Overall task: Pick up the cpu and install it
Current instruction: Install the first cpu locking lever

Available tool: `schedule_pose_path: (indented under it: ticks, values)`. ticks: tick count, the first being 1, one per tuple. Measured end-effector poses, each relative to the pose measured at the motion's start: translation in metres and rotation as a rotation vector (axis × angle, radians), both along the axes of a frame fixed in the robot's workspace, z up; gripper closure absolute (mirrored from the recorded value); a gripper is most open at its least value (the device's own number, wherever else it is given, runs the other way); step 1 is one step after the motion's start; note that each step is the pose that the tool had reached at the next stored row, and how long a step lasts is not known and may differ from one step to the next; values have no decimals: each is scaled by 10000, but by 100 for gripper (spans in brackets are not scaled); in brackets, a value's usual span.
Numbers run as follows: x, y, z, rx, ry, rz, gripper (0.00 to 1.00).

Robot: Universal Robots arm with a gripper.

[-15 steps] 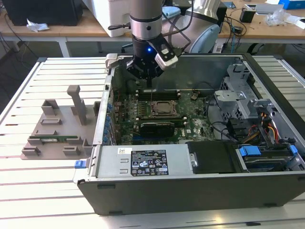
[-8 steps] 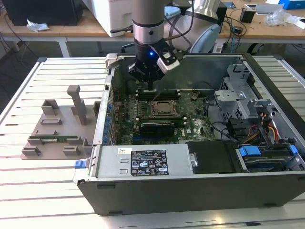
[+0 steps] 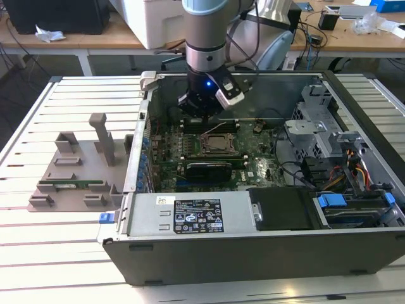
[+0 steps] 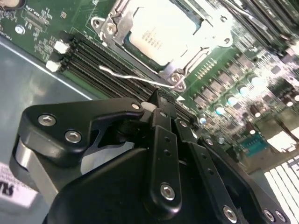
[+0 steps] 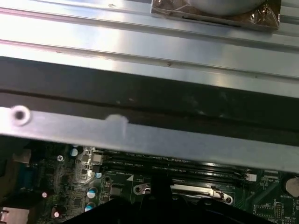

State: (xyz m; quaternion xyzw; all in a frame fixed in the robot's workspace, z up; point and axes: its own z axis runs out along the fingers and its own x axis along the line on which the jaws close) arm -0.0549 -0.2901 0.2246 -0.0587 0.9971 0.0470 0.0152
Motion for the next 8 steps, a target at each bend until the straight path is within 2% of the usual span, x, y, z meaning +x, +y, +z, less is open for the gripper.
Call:
schedule_pose_path:
  ticks: [2,4,8]
  values:
    - [43,1,-29,-1,34,-1,89]
    - [133,9,-68,0,83,-1,89]
    - [242,11,-110,-1,135,-2,89]
